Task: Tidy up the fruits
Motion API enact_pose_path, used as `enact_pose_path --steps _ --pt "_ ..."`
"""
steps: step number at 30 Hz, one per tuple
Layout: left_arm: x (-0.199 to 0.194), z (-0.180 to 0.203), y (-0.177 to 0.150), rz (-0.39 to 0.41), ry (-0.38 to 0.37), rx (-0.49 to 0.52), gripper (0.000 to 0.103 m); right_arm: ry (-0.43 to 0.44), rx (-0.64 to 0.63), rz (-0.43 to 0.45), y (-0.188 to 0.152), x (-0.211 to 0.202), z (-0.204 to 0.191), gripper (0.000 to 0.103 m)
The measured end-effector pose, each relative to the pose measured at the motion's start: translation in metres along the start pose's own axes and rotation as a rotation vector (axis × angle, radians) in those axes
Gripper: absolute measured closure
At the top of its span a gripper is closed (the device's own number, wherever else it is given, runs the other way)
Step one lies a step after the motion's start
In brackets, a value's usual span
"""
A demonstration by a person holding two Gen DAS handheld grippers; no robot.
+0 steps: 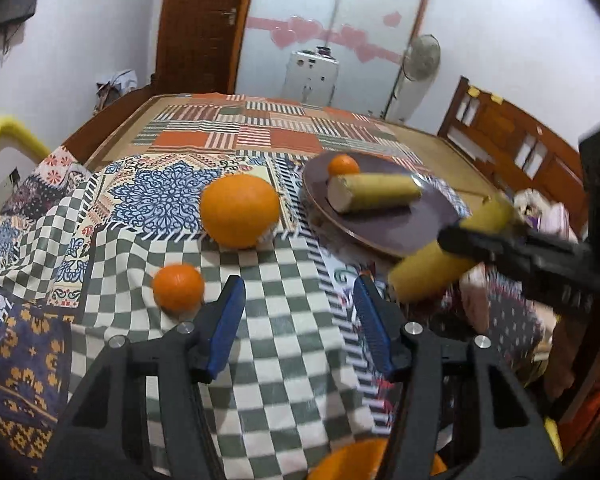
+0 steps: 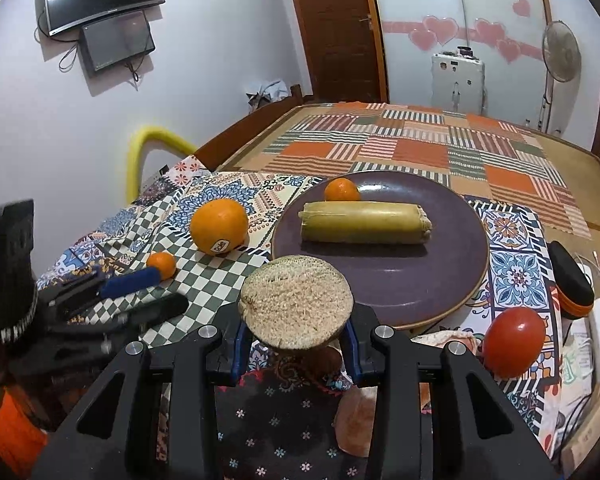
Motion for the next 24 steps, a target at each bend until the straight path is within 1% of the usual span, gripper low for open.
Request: enact_pose_path --steps 3,4,8,10,16,18,24 --pt "0.004 0.004 0.001 -0.016 -0.049 -0.030 0.047 -0.002 -0.008 0.005 -0.001 0.000 -0.001 0.069" --pt "0.004 0.006 0.000 -0.018 -0.051 -0.027 0.047 -0.007 -0.015 0.006 -0.001 0.000 -0.002 0.069" --pt "-0.001 0.009 -0.001 0.010 -0.001 0.002 0.047 -0.030 -0.045 0.012 -0.002 0.000 -0.006 0.069" --pt "-0.002 0.012 -0.001 0.017 0.007 0.015 0.047 -0.042 -0.056 0.010 0.001 0.003 -0.008 0.069" --pt "-0.006 0.009 -0.005 0.038 0.020 0.007 0.047 -0.059 -0.107 -0.023 0.017 0.020 -0.019 0.069" --pt "-0.005 0.007 -0.007 0.034 0.006 -0.008 0.047 -0.054 -0.118 -0.033 0.023 0.027 -0.023 0.068" --pt "-0.006 0.004 -0.009 0.041 0.011 -0.017 0.047 -0.028 -0.132 -0.062 0.031 0.043 -0.032 0.066"
Point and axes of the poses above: each gripper's, at about its wrist camera, not at the fingertips, and x roughly the way its jaws point, z to its right, y to its top, the point moved 10 cm from there along x, roughly the way its jaws point, and after that the axes turned 8 degrees about -z, right-handed, at the moved point
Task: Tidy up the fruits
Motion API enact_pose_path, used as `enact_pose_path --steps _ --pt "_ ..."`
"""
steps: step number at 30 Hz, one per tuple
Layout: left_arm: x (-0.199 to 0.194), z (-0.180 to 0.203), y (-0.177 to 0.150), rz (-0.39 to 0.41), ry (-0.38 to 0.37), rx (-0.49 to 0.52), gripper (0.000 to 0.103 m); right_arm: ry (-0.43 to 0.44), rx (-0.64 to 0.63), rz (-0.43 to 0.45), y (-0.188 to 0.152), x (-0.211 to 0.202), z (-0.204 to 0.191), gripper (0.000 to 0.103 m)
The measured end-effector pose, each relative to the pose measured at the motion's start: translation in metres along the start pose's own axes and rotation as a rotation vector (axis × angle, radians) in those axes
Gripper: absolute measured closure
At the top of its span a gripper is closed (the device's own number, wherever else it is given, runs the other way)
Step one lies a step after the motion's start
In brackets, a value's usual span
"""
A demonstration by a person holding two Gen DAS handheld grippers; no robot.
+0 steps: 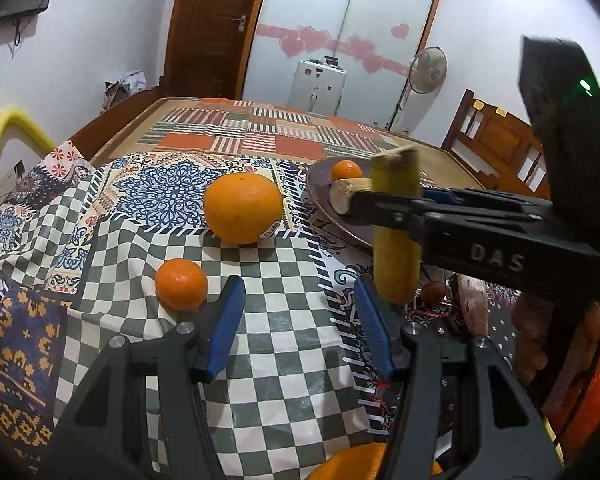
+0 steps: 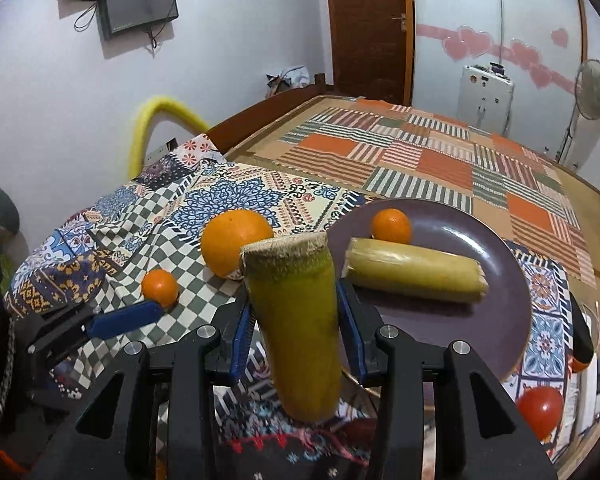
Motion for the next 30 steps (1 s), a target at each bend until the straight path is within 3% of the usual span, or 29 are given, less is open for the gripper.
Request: enact_pose_path --steps 7,12,16,25,27,30 --pt "-0.001 0.001 0.001 0.004 -0.004 0.000 0.047 0.041 0.013 -0.027 0.004 0.010 -0.002 0.065" --pt "0.000 0.000 0.003 0.001 -0.004 -0.005 0.047 0.055 0.027 0.017 0.001 -0.014 0.001 0.065" --pt "0.000 0.002 0.004 0.003 0.005 0.004 0.047 0.067 0.021 0.052 -0.028 -0.045 0.002 0.051" --pt "0.003 0.006 0.006 -0.007 0.041 0.029 0.047 0.068 0.004 -0.005 -0.116 -0.050 -0.016 0.051" --pt "0.005 0.005 0.006 -0.022 0.051 0.034 0.047 0.074 -0.001 -0.023 -0.127 -0.045 -0.022 0.051" --pt "0.012 0.006 0.004 -0.053 0.058 0.046 0.047 0.060 -0.011 -0.008 -0.132 -0.047 -0.029 0.043"
Point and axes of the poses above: each gripper's, at about its wrist camera, not at the fingertips, and x roughly the way its jaws point, z to its right, y to its top, the point moved 10 cm from there along x, roughly the way its jaws point, and after that the axes turned 8 degrees about -z, right-handed, at the moved point
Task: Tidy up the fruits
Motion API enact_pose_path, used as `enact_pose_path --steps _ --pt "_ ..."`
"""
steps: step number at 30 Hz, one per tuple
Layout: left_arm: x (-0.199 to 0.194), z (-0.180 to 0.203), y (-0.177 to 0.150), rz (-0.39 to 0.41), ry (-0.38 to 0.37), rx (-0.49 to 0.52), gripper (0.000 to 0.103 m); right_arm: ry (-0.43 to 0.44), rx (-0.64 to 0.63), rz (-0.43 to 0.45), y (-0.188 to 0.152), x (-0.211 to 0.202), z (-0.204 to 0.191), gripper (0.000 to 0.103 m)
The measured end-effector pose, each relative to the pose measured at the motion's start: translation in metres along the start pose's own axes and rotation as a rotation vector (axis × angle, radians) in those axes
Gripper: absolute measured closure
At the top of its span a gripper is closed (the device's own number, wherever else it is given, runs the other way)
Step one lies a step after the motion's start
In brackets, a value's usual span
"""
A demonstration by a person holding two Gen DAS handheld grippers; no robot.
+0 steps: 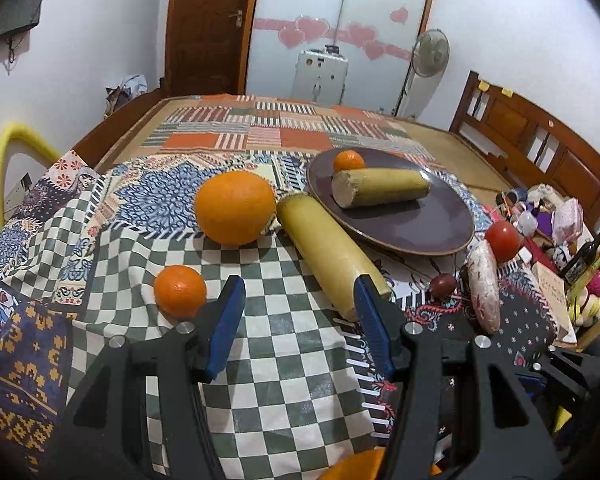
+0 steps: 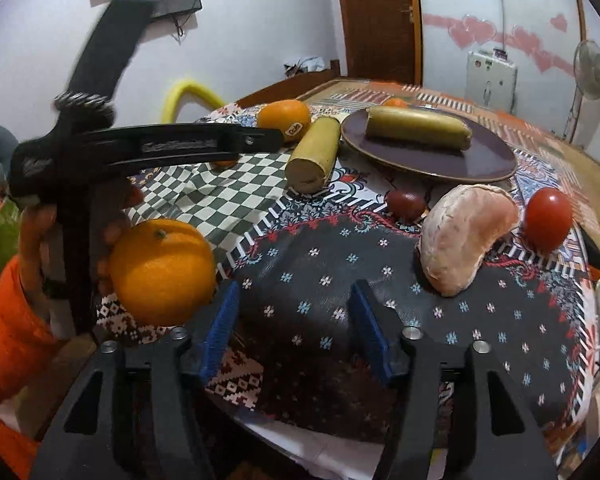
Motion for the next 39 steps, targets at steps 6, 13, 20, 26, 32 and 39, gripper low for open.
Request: enact_pose_path --steps 6,13,20,26,32,39 --pt "0.009 0.006 -0.004 0.028 0.016 0.003 0.034 -0.027 -0.021 0.032 -0.001 -0.008 -0.009 0.043" --pt "-0.018 -0.014 -0.010 0.088 0.091 0.007 0.034 -0.067 0.045 0.049 0.003 -0.015 0.017 0.043" --pt "-0.060 -0.009 -0.020 0.148 0.118 0.060 0.034 -0.130 0.109 0.125 0.019 -0.047 0.041 0.043" --pt "-0.073 0.004 -0.026 0.148 0.101 0.105 0.034 -0.182 0.117 0.161 0.024 -0.057 0.048 0.043" --pt "-0.070 0.006 -0.026 0.134 0.088 0.105 0.034 -0.209 0.124 0.186 0.027 -0.062 0.057 0.043" --pt "-0.048 0.003 -0.018 0.083 0.083 0.102 0.034 -0.231 0.145 0.210 0.036 -0.061 0.078 0.043"
Point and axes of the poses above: each gripper's, at about its wrist camera, not at the fingertips, and x roughly the way its jaws point, z to its right, y to its top, the point moved 10 cm from there along x, roughly the way its jaws point, and after that the axes turned 8 degrees about -z, right-handed, at the moved point
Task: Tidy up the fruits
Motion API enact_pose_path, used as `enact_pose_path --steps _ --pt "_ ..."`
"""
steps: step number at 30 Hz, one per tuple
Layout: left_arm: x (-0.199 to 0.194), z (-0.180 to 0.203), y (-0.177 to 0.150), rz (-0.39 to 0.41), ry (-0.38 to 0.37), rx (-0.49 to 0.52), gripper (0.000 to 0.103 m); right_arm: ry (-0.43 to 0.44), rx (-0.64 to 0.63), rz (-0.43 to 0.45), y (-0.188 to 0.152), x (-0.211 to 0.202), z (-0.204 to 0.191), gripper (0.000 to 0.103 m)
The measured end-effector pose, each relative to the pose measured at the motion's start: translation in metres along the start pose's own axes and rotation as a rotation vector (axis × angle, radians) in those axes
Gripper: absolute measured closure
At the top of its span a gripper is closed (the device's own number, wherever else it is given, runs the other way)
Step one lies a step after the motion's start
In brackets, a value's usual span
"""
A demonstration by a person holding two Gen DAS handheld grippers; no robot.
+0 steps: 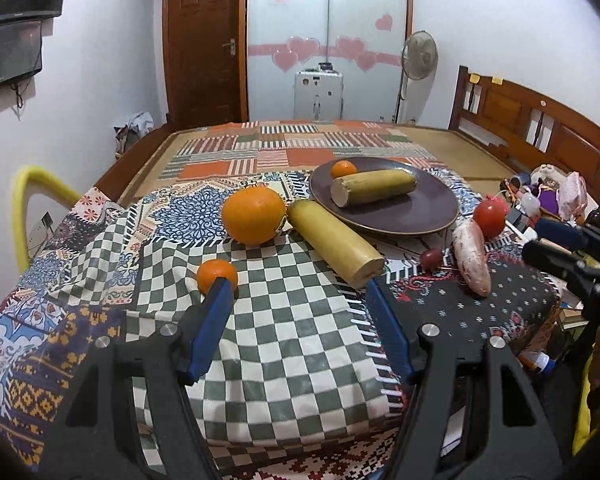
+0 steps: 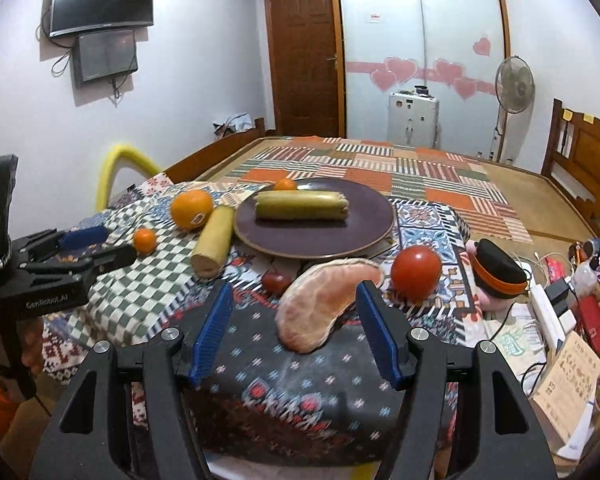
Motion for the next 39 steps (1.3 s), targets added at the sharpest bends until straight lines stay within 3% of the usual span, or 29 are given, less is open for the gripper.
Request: enact_pose_path --steps 10,18,23,28,32,39 --pt "0.044 0.017 0.020 -0.075 -0.065 -0.012 0.035 -0.003 0.074 -0.026 0.004 0.028 0.037 0.043" --pt "0.080 0.044 0.023 -0.114 -0.053 0.014 0.035 0.057 0.073 -0.060 -0.008 0.041 0.026 0.043" --pt "0.097 0.044 0.018 -0.155 -0.051 -0.009 0.047 0.094 0.069 -0.092 -0.017 0.052 0.014 0.043" --pt "0.099 0.043 0.016 -0.150 -0.053 -0.033 0.051 0.068 0.055 -0.113 -0.021 0.064 0.009 0.041" --pt "0.093 0.038 0.011 -0.149 -0.063 -0.040 0.055 0.047 0.057 -0.120 -0.023 0.066 0.014 0.053" --pt "0.073 0.029 -0.006 -0.183 -0.106 -0.038 0.062 0.062 0.065 -0.124 -0.029 0.051 0.021 0.066"
Point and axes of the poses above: each gripper's, at about its wrist camera, not at the fingertips, and x roughly the way its jaws point, z to its right, y to its top, the point moved 10 cm from there along x, roughly the way its jaws point, and after that the axes turned 8 degrees about -z, right-handed, at the moved point
